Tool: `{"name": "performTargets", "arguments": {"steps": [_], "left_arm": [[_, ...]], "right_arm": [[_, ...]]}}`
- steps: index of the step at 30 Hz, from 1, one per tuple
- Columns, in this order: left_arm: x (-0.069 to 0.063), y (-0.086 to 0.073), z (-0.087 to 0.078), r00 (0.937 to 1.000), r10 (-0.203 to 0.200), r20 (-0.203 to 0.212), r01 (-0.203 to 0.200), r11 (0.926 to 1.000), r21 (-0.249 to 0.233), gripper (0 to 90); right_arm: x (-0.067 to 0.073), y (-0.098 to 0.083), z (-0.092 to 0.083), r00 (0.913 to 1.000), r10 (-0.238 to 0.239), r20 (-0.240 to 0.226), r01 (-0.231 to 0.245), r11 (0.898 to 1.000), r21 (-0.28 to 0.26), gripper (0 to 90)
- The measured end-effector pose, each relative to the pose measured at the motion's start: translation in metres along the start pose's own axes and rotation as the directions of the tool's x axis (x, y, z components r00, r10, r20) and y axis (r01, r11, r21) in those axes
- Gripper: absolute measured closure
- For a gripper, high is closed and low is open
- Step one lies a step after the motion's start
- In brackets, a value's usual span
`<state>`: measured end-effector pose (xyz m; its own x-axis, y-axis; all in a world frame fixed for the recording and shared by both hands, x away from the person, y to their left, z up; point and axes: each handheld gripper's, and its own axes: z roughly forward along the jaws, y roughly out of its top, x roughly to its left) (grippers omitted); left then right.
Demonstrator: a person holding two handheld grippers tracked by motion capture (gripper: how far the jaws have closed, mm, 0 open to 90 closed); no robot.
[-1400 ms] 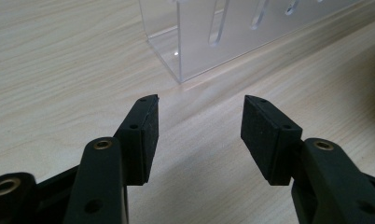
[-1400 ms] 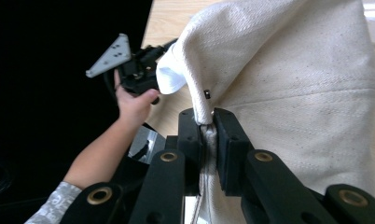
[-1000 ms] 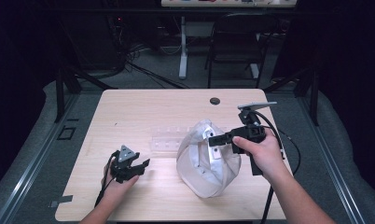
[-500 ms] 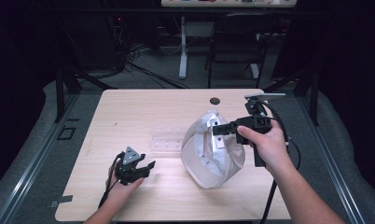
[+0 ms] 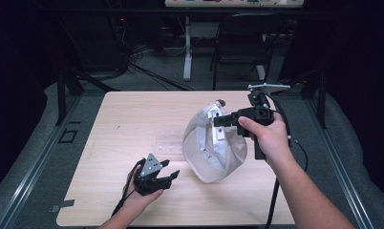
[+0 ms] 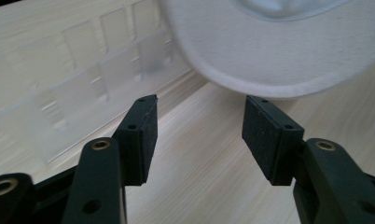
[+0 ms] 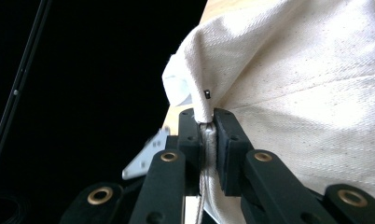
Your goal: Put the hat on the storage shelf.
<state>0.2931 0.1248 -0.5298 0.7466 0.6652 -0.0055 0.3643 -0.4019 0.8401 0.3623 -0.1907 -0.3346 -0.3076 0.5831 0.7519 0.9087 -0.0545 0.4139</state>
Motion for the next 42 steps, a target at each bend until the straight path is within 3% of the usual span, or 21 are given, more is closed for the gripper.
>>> {"name": "performTargets", "arguments": {"steps": [3,8,13,18,21,22,25,28,29,31,35,39,42], "left_arm": [[-0.013,0.010,0.003,0.9993,0.032,0.020,-0.031,0.9995,-0.010,38.6],[-0.025,0.018,0.011,0.9975,0.055,0.044,-0.055,0.9985,-0.005,36.6],[-0.042,0.026,0.022,0.9916,0.122,0.043,-0.122,0.9926,0.000,34.9],[-0.054,0.032,0.031,0.9864,0.163,0.022,-0.163,0.9867,-0.004,34.9],[-0.059,0.033,0.036,0.9824,0.187,-0.010,-0.186,0.9824,0.014,35.1],[-0.060,0.033,0.039,0.9795,0.198,-0.039,-0.197,0.9801,0.027,35.8],[-0.060,0.032,0.041,0.9735,0.214,-0.081,-0.211,0.9764,0.048,43.6],[-0.056,0.032,0.041,0.9699,0.221,-0.103,-0.213,0.9738,0.080,57.1],[-0.055,0.032,0.041,0.9698,0.219,-0.107,-0.211,0.9740,0.082,62.8],[-0.051,0.031,0.038,0.9726,0.209,-0.103,-0.202,0.9766,0.075,64.5],[-0.045,0.032,0.033,0.9717,0.210,-0.108,-0.204,0.9769,0.062,75.1],[-0.042,0.034,0.028,0.9718,0.204,-0.118,-0.203,0.9789,0.022,81.8],[-0.039,0.035,0.026,0.9767,0.189,-0.102,-0.190,0.9818,-0.004,83.8]], "right_arm": [[0.006,0.007,0.002,1.0000,-0.004,0.003,0.005,1.000,-0.012,82.1],[0.014,0.012,0.005,0.9999,-0.010,0.002,0.010,1.000,-0.022,82.1],[0.021,0.016,0.010,0.9998,-0.019,-0.005,0.019,0.999,-0.027,82.1],[0.024,0.017,0.017,0.9997,-0.020,-0.013,0.020,1.000,-0.024,82.1],[0.025,0.017,0.020,0.9994,-0.022,-0.026,0.022,0.999,-0.025,82.1],[0.026,0.017,0.020,0.9993,-0.023,-0.029,0.023,0.999,-0.023,82.1],[0.026,0.016,0.021,0.9989,-0.023,-0.041,0.022,0.999,-0.029,82.1],[0.026,0.015,0.023,0.9988,-0.026,-0.041,0.025,0.999,-0.022,82.1],[0.026,0.014,0.023,0.9989,-0.023,-0.042,0.023,1.000,-0.020,82.1],[0.026,0.014,0.023,0.9989,-0.023,-0.041,0.022,1.000,-0.021,82.1],[0.025,0.016,0.021,0.9990,-0.019,-0.039,0.018,0.999,-0.028,82.0],[0.026,0.016,0.021,0.9991,-0.019,-0.039,0.018,0.999,-0.033,82.0],[0.028,0.017,0.022,0.9991,-0.021,-0.036,0.020,0.999,-0.034,82.0]]}}
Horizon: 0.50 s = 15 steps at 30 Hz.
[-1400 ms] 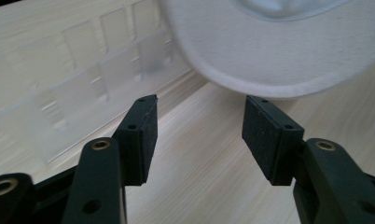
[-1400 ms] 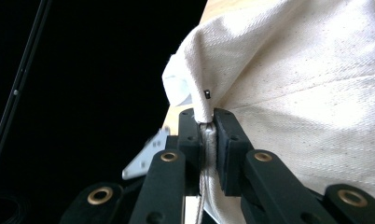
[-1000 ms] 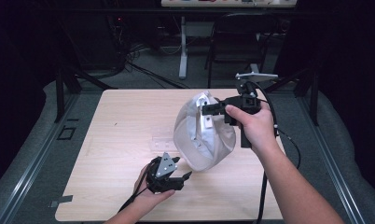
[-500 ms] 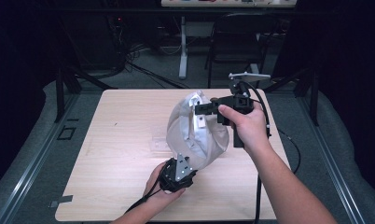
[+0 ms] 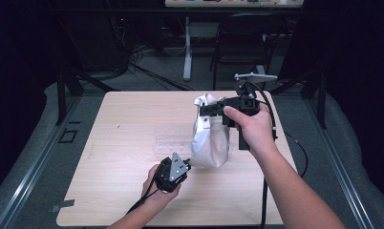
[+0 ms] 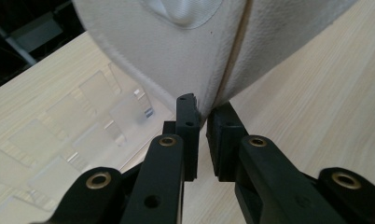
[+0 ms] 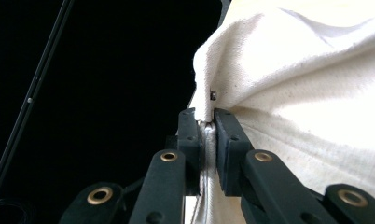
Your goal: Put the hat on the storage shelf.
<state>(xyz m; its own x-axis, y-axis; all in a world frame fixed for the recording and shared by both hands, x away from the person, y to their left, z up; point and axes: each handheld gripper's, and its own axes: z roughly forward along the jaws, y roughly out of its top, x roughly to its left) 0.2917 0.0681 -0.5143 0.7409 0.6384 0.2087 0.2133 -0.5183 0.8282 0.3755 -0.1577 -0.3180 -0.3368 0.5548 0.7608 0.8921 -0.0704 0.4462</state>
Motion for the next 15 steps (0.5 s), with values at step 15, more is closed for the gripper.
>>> {"name": "performTargets", "arguments": {"steps": [15], "left_arm": [[0.025,-0.005,0.010,0.9890,-0.144,0.033,0.146,0.9876,-0.058,85.0]], "right_arm": [[-0.006,-0.004,0.011,0.9988,-0.023,0.043,0.022,1.000,0.017,82.1]]}}
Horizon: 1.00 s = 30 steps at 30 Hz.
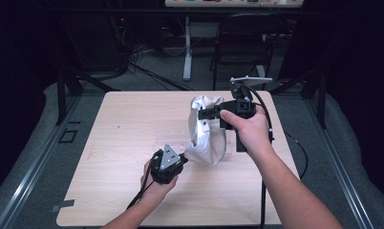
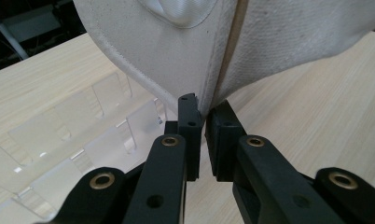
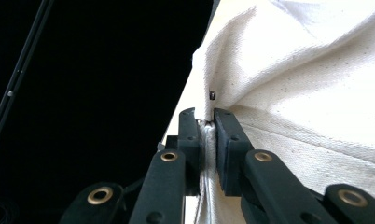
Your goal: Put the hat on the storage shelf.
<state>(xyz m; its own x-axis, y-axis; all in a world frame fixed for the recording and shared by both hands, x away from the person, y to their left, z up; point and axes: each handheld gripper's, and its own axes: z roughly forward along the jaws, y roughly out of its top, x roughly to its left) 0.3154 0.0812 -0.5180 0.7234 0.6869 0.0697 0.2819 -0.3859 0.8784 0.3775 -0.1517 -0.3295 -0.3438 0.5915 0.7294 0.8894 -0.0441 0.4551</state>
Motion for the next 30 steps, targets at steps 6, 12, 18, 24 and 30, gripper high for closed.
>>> {"name": "performTargets", "arguments": {"steps": [6,12,18,24,30], "left_arm": [[0.007,0.000,0.009,0.9993,-0.032,0.017,0.032,0.9995,-0.006,85.1],[0.020,-0.001,0.015,0.9971,-0.059,0.048,0.060,0.9981,-0.012,85.2],[0.026,-0.003,0.018,0.9956,-0.073,0.059,0.073,0.9973,0.002,85.3],[0.031,-0.004,0.018,0.9947,-0.062,0.082,0.063,0.9980,-0.005,85.3],[0.033,-0.005,0.022,0.9933,-0.059,0.100,0.060,0.9982,-0.005,85.4]], "right_arm": [[-0.011,-0.002,0.007,0.9999,0.011,0.007,-0.011,1.000,0.008,82.1],[-0.020,-0.001,0.015,0.9997,0.025,0.007,-0.025,1.000,0.009,82.1],[-0.026,0.000,0.022,0.9993,0.035,0.015,-0.035,0.999,0.020,82.1],[-0.029,-0.001,0.025,0.9990,0.043,0.015,-0.044,0.999,0.019,82.1],[-0.029,0.000,0.021,0.9990,0.044,0.011,-0.044,0.999,0.013,82.1]]}}
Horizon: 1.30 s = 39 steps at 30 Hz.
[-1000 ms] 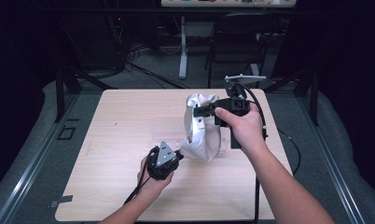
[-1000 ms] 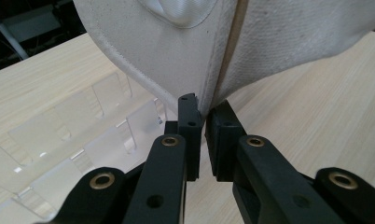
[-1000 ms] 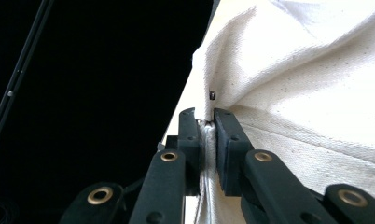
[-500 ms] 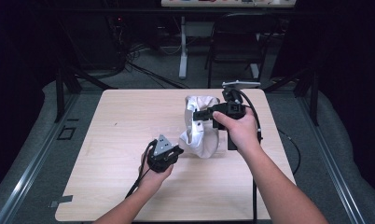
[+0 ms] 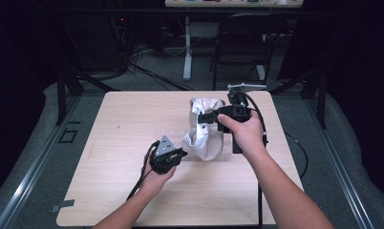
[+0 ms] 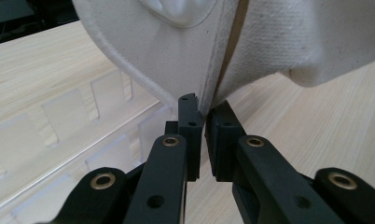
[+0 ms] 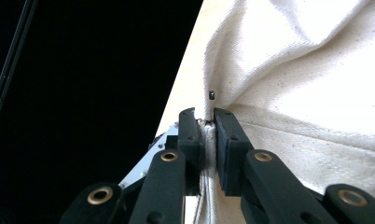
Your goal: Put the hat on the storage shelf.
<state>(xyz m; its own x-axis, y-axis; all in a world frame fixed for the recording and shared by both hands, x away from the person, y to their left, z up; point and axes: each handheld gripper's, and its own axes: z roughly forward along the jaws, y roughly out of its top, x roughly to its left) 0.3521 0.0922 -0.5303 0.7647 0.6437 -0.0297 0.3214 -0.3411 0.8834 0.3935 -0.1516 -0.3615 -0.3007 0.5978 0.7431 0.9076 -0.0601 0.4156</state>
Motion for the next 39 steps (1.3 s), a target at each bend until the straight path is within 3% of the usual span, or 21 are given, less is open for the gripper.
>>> {"name": "performTargets", "arguments": {"steps": [16,20,24,28,36,38,39], "left_arm": [[0.001,-0.004,0.004,0.9982,-0.053,-0.026,0.055,0.9966,0.061,85.5],[-0.004,-0.003,0.002,0.9990,-0.015,-0.042,0.017,0.9978,0.064,83.9],[-0.008,0.000,-0.005,0.9992,-0.001,-0.040,0.002,0.9997,0.024,64.8],[-0.014,0.003,-0.013,0.9985,0.044,-0.032,-0.044,0.9990,-0.005,62.0],[-0.019,0.010,-0.014,0.9951,0.068,-0.072,-0.069,0.9976,-0.011,68.8],[-0.018,0.010,-0.014,0.9921,0.078,-0.097,-0.079,0.9969,-0.002,82.4],[-0.017,0.010,-0.014,0.9932,0.069,-0.093,-0.070,0.9975,-0.004,84.2]], "right_arm": [[-0.007,0.000,0.005,0.9999,0.012,0.006,-0.012,1.000,0.005,82.0],[-0.009,0.001,0.004,0.9998,0.017,0.009,-0.017,1.000,-0.004,82.1],[-0.009,0.002,0.002,0.9998,0.017,0.008,-0.017,1.000,-0.006,82.0],[-0.009,0.002,0.002,0.9998,0.017,0.014,-0.017,1.000,-0.008,82.0],[-0.008,0.001,0.004,0.9998,0.017,0.014,-0.017,1.000,-0.011,82.0],[-0.009,0.001,0.005,0.9998,0.014,0.012,-0.014,1.000,0.000,82.0],[-0.009,0.001,0.005,0.9998,0.015,0.010,-0.015,1.000,-0.002,82.0]]}}
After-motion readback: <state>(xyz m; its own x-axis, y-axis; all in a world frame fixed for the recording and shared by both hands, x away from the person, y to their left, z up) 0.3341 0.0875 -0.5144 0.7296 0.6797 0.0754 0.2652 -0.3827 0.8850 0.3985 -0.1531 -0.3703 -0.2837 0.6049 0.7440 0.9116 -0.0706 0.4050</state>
